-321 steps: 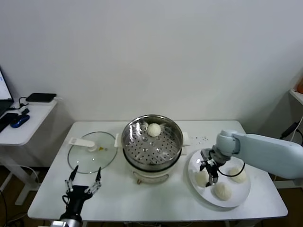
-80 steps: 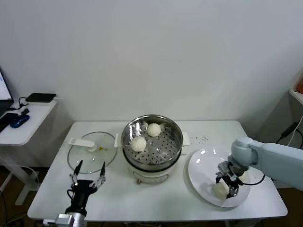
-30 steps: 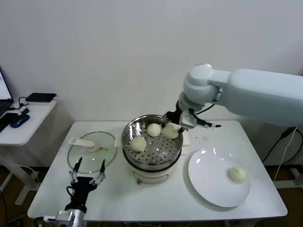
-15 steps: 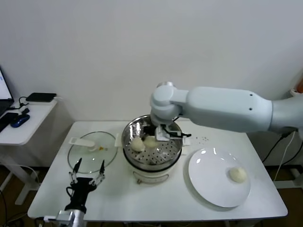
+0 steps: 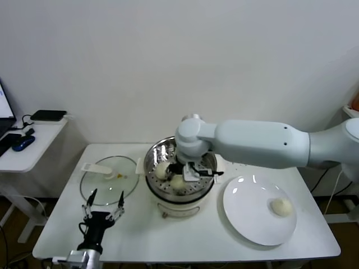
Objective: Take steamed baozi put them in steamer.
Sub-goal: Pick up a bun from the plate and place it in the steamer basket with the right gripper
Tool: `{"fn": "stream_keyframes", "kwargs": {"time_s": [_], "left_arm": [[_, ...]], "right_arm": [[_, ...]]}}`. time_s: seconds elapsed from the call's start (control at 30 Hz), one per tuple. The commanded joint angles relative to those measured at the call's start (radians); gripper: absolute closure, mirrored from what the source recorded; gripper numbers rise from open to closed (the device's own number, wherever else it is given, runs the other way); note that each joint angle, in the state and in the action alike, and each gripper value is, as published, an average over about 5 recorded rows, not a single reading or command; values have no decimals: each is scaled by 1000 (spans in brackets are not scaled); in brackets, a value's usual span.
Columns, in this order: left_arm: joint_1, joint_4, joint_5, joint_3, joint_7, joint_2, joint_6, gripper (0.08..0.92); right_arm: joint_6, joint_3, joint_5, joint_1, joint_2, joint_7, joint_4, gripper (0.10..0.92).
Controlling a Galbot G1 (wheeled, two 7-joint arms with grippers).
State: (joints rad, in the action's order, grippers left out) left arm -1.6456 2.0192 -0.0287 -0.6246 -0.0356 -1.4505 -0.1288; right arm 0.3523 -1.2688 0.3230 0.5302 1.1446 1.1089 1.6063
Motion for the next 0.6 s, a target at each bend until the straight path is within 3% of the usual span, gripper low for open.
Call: {"fn": "stream_keyframes", "kwargs": {"time_s": [0.03, 0.47, 0.6], "left_arm": [[1, -2, -1, 0, 0, 0, 0, 177], [2, -7, -3, 0, 0, -3, -3, 177], [4, -7, -3, 3, 0, -5, -2, 177]], "right_arm": [[7, 3, 24, -30, 2, 2, 2, 372], [13, -1, 35, -42, 3, 3, 2, 368], [14, -2, 33, -44, 3, 0, 1, 334]]}}
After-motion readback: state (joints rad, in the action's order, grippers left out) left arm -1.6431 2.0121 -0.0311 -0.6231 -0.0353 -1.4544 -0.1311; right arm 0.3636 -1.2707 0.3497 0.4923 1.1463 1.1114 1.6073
